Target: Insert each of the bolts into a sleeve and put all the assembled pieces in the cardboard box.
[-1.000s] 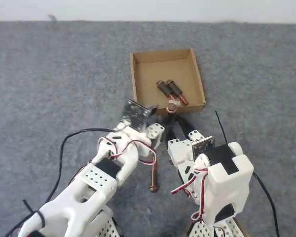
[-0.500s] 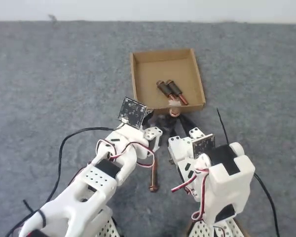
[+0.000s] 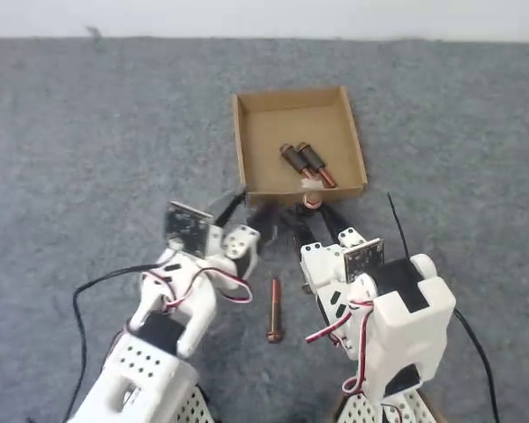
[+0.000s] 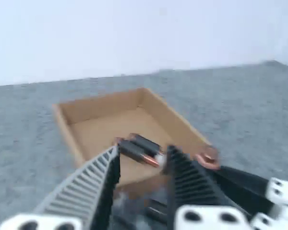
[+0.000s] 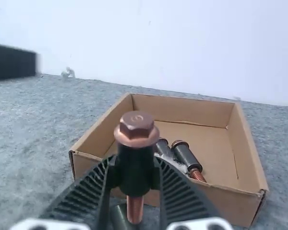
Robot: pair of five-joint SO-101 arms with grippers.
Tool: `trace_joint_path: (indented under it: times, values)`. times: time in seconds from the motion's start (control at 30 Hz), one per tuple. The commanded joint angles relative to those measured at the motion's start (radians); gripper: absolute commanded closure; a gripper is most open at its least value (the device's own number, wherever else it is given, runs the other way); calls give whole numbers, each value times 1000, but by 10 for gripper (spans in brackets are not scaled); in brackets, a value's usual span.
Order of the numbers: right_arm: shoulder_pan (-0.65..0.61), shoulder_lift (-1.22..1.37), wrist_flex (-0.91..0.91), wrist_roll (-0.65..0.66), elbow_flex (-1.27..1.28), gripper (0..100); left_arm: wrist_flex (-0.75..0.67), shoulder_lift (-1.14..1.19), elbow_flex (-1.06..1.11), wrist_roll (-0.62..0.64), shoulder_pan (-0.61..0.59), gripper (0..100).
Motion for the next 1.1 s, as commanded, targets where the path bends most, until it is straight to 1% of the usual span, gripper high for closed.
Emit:
trace_joint_path:
  times: [0.0, 0.13, 0.27, 0.4, 0.47, 0.53, 0.73, 0.8, 0.93, 1.07]
  values:
    - [16, -8, 2, -3, -25, 993, 123, -160, 7, 9, -117, 991]
    - [16, -12, 2, -3, -8, 993, 238, -272, 45, 11, -233, 986]
    - [16, -39, -1, -3, 29, 993, 413, -385, 87, 11, -341, 989]
    - [16, -113, 5, -3, 75, 993, 654, -486, 85, 5, -377, 989]
    - [16, -148, 64, -3, 81, 993, 772, -529, 82, 3, -373, 989]
    - [16, -186, 153, -3, 77, 993, 844, -535, 81, -2, -376, 988]
    - [19, -364, 404, -3, 83, 993, 898, -516, 81, -137, -382, 988]
    - [44, -433, 512, -3, 75, 993, 901, -514, 81, -161, -382, 988]
    - [96, -588, 722, -3, 58, 993, 901, -514, 81, -164, -382, 988]
    - [102, -730, 967, -3, 32, 993, 901, -514, 81, -164, -382, 988]
